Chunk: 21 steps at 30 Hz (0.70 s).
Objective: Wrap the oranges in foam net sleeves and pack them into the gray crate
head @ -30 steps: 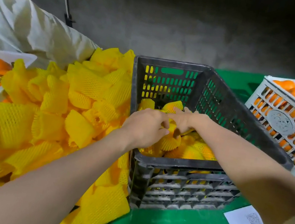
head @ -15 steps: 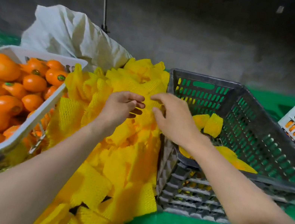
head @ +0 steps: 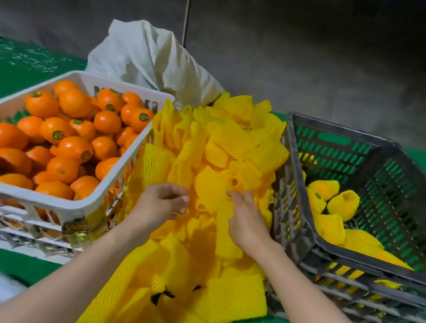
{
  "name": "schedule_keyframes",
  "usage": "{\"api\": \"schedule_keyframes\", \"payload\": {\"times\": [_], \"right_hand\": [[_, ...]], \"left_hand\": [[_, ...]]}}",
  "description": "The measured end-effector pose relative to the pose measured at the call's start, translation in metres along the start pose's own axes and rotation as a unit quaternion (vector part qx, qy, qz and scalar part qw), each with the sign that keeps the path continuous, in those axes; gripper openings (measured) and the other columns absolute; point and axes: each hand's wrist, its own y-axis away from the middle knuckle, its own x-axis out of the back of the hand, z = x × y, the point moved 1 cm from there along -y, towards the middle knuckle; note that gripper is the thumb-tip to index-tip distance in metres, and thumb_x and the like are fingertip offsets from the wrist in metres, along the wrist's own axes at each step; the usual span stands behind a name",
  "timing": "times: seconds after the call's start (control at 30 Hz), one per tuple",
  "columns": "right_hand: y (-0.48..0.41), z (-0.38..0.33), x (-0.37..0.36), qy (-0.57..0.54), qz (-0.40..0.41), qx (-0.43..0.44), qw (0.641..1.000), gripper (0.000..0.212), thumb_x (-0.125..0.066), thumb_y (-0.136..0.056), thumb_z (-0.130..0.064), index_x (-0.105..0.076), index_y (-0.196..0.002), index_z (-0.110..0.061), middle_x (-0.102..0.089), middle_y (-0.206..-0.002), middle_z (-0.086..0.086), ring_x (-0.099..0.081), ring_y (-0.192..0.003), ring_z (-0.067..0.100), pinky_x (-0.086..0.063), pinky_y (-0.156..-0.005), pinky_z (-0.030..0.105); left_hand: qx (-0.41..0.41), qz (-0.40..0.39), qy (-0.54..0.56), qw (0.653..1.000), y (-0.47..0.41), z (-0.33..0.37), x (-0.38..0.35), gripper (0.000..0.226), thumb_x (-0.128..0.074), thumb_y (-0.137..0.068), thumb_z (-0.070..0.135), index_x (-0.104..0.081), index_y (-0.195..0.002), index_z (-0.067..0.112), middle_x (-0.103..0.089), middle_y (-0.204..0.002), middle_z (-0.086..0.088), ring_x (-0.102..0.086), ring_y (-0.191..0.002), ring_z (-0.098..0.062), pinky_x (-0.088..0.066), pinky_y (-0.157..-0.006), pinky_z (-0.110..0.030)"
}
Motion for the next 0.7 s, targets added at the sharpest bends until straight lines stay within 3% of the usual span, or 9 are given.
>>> {"api": "schedule_keyframes", "payload": {"times": [0.07,0.13,0.23,0.3,0.37,0.4,0.47,0.57,0.7], "right_hand": [[0.005,-0.015,0.011,-0.094,0.086,0.070,0.989,0.059,-0.059,-0.088,-0.005,-0.035,-0.141,-0.013,-0.034,-0.132,0.007,-0.041,-0.120,0.021,-0.033,-0.092,0.022],[0.010,-0.032,0.021,-0.175,0.137,0.113,0.969,0.055,-0.065,-0.085,-0.010,-0.044,-0.136,-0.014,-0.040,-0.121,-0.001,-0.040,-0.110,0.007,-0.032,-0.083,0.015],[0.016,-0.050,0.026,-0.226,0.144,0.127,0.955,0.046,-0.069,-0.081,-0.009,-0.056,-0.124,-0.013,-0.046,-0.113,-0.002,-0.044,-0.098,0.004,-0.039,-0.070,0.016],[0.018,-0.059,0.024,-0.227,0.155,0.127,0.953,0.034,-0.072,-0.077,-0.007,-0.062,-0.110,-0.008,-0.050,-0.108,0.001,-0.049,-0.099,0.010,-0.045,-0.075,0.020],[0.017,-0.071,0.022,-0.208,0.200,0.147,0.946,0.023,-0.076,-0.074,-0.008,-0.063,-0.093,-0.003,-0.057,-0.101,0.007,-0.054,-0.096,0.016,-0.044,-0.081,0.027],[0.016,-0.078,0.021,-0.196,0.218,0.161,0.942,0.021,-0.077,-0.074,-0.009,-0.062,-0.087,-0.002,-0.059,-0.095,0.007,-0.055,-0.092,0.017,-0.042,-0.080,0.027],[0.012,-0.094,0.019,-0.175,0.227,0.183,0.940,0.021,-0.077,-0.074,-0.013,-0.064,-0.085,-0.002,-0.061,-0.084,0.004,-0.055,-0.081,0.017,-0.037,-0.073,0.021],[-0.001,-0.120,0.015,-0.172,0.214,0.213,0.938,0.017,-0.069,-0.082,-0.015,-0.064,-0.092,-0.002,-0.065,-0.084,0.007,-0.054,-0.077,0.015,-0.033,-0.069,0.019],[-0.021,-0.155,0.000,-0.311,0.222,0.189,0.905,0.011,-0.045,-0.088,-0.023,-0.052,-0.093,-0.015,-0.050,-0.072,-0.007,-0.045,-0.068,0.006,-0.036,-0.063,0.030]], "left_hand": [[0.007,-0.021,0.014,1.000,0.004,0.001,0.001,0.037,-0.064,-0.089,0.013,-0.055,-0.124,0.006,-0.062,-0.104,-0.003,-0.058,-0.093,-0.017,-0.047,-0.083,-0.035],[0.026,-0.059,0.040,0.997,0.010,0.004,0.002,0.044,-0.067,-0.086,0.018,-0.050,-0.126,0.014,-0.058,-0.106,0.005,-0.056,-0.095,-0.010,-0.045,-0.081,-0.032],[0.013,-0.101,0.097,0.990,0.015,0.007,0.008,0.019,-0.066,-0.085,0.007,-0.062,-0.102,0.012,-0.071,-0.093,0.008,-0.066,-0.083,-0.005,-0.052,-0.068,-0.022],[-0.051,-0.068,0.060,0.995,0.016,0.007,0.016,0.019,-0.067,-0.083,0.001,-0.066,-0.101,0.007,-0.073,-0.090,-0.003,-0.068,-0.084,-0.012,-0.053,-0.071,-0.026],[-0.135,0.010,-0.077,0.988,0.019,0.009,0.025,0.017,-0.070,-0.080,0.006,-0.063,-0.094,0.010,-0.063,-0.077,0.002,-0.058,-0.068,-0.001,-0.043,-0.058,-0.015],[-0.167,0.046,-0.139,0.975,0.019,0.010,0.029,0.018,-0.070,-0.079,0.008,-0.058,-0.091,0.012,-0.054,-0.070,0.005,-0.050,-0.060,-0.003,-0.035,-0.050,-0.015],[-0.201,0.082,-0.196,0.956,0.021,0.013,0.037,0.024,-0.068,-0.079,0.011,-0.052,-0.097,0.012,-0.046,-0.070,0.006,-0.043,-0.061,-0.011,-0.028,-0.050,-0.023],[-0.213,0.111,-0.211,0.947,0.022,0.018,0.052,0.038,-0.065,-0.082,0.013,-0.049,-0.116,0.009,-0.045,-0.075,0.009,-0.042,-0.068,-0.013,-0.023,-0.054,-0.027],[-0.240,0.071,-0.117,0.961,0.019,0.035,0.093,0.026,-0.065,-0.086,0.033,-0.058,-0.099,0.012,-0.049,-0.072,0.008,-0.049,-0.070,-0.013,-0.031,-0.057,-0.022]]}}
